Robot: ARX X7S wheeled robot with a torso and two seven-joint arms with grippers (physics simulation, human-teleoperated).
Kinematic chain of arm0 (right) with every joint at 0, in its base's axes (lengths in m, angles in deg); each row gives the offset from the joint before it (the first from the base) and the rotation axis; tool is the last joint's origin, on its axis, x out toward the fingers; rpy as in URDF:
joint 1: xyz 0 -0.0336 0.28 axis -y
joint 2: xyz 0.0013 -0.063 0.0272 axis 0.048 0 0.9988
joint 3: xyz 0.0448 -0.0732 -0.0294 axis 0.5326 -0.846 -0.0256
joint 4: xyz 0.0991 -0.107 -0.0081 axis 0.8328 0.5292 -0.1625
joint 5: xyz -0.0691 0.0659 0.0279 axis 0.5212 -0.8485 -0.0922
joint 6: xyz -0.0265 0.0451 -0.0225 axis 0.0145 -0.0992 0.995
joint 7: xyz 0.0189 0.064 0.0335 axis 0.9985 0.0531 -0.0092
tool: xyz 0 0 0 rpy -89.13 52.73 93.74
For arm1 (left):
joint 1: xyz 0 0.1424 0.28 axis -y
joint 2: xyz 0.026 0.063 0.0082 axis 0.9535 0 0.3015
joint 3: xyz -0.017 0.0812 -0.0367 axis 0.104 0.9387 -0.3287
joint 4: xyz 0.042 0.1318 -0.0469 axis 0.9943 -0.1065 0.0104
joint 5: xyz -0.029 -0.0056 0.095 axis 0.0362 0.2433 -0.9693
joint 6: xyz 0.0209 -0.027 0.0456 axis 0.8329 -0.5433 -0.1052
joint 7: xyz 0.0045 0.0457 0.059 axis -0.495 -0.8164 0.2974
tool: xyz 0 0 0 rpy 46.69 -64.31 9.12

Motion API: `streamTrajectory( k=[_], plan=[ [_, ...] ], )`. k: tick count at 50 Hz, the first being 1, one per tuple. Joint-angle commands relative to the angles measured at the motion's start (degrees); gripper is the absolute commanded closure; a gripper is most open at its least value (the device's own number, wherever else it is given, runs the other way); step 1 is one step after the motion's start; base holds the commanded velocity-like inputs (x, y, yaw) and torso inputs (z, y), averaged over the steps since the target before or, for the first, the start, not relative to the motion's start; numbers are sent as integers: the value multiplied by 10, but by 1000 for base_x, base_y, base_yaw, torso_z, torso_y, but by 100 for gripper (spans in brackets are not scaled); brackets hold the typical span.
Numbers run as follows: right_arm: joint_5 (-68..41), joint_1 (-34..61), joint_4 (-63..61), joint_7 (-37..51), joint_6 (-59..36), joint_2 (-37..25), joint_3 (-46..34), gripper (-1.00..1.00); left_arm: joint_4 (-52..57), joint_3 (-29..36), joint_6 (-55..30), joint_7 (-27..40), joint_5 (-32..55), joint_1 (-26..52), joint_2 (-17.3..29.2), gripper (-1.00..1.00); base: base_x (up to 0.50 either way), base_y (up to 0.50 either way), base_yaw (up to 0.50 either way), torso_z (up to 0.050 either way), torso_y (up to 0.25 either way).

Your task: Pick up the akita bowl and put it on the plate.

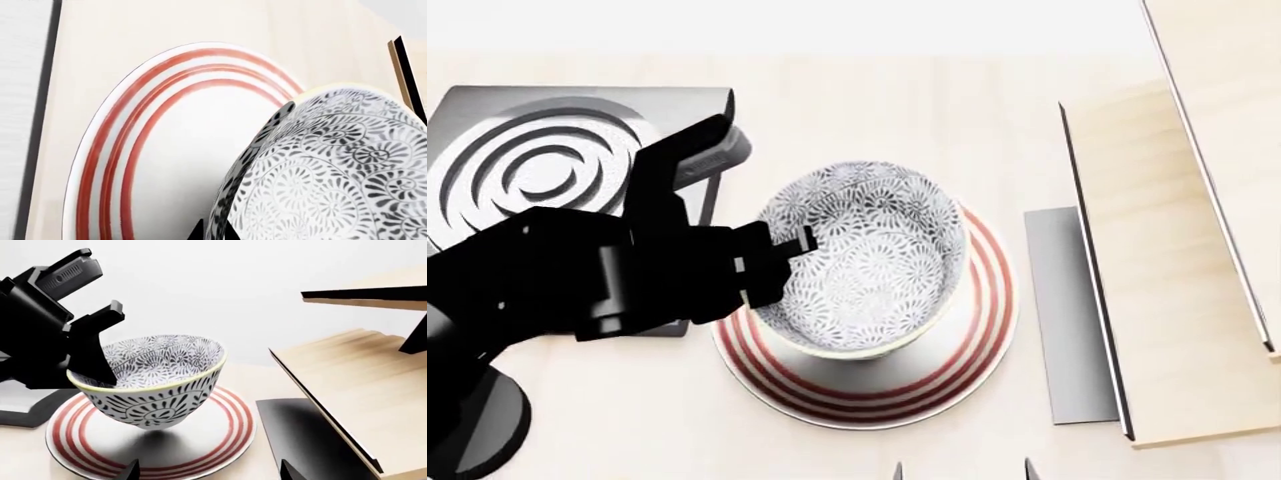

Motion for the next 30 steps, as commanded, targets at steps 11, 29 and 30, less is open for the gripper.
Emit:
streamTrajectory(
  k=[11,29,30],
  plan=[
    [2,-2,-3,2,2,-1,-6,-100,-1,8,26,1,39,-9,0,100,0,0,0,10,-7],
    [3,-2,-9,3,2,-5,-9,-100,1,-11,22,5,12,-23,0,100,0,0,0,9,-6],
    [3,-2,-9,3,2,-5,-9,-100,1,-15,22,4,12,-24,0,100,0,0,0,9,-8]
  ],
)
